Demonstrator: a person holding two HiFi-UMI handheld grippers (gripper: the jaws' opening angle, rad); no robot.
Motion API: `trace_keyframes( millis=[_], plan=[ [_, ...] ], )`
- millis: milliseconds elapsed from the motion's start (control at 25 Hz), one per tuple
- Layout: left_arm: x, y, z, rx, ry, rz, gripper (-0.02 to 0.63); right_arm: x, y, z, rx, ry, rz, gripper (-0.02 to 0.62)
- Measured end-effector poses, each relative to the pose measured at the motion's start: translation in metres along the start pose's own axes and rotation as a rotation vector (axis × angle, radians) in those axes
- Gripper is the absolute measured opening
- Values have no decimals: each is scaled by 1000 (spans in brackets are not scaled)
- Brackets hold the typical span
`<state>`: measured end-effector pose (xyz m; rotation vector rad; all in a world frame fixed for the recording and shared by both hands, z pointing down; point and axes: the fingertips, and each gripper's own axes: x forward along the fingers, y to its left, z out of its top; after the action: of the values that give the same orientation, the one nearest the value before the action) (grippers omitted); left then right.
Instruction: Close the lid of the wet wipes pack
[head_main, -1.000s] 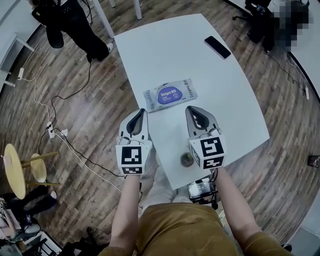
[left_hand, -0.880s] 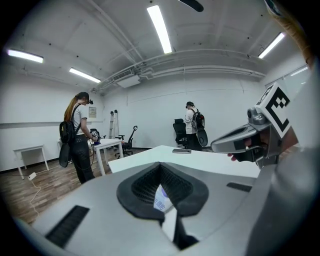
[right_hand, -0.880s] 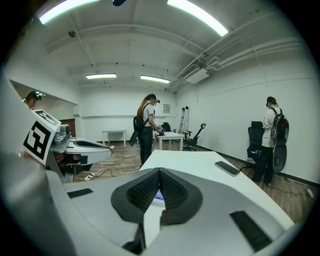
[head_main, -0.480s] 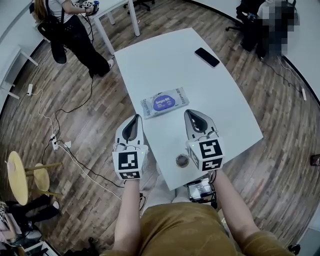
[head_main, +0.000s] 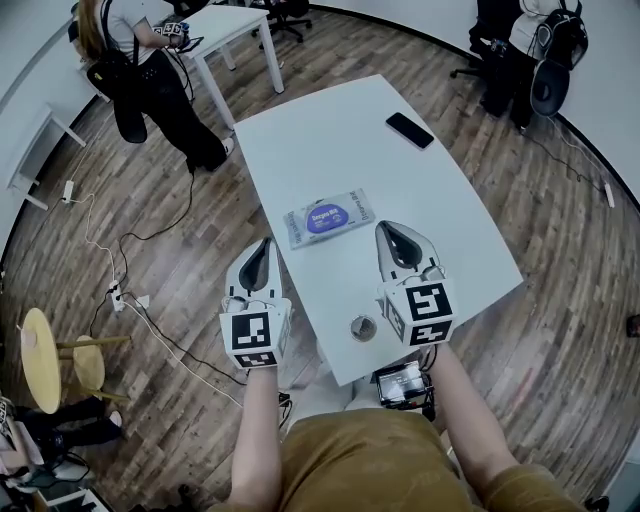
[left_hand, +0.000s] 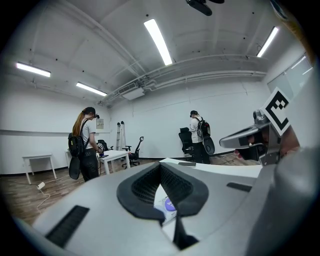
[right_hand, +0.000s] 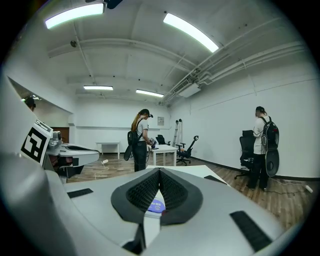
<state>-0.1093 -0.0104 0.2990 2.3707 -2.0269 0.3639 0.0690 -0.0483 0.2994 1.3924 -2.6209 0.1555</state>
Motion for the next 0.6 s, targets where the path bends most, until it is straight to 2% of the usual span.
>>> trace_keyframes(
  millis=[600],
  plan=[
    [-28, -20, 48, 43, -84, 7, 6, -47, -5, 33, 18, -93, -14, 3]
  ],
)
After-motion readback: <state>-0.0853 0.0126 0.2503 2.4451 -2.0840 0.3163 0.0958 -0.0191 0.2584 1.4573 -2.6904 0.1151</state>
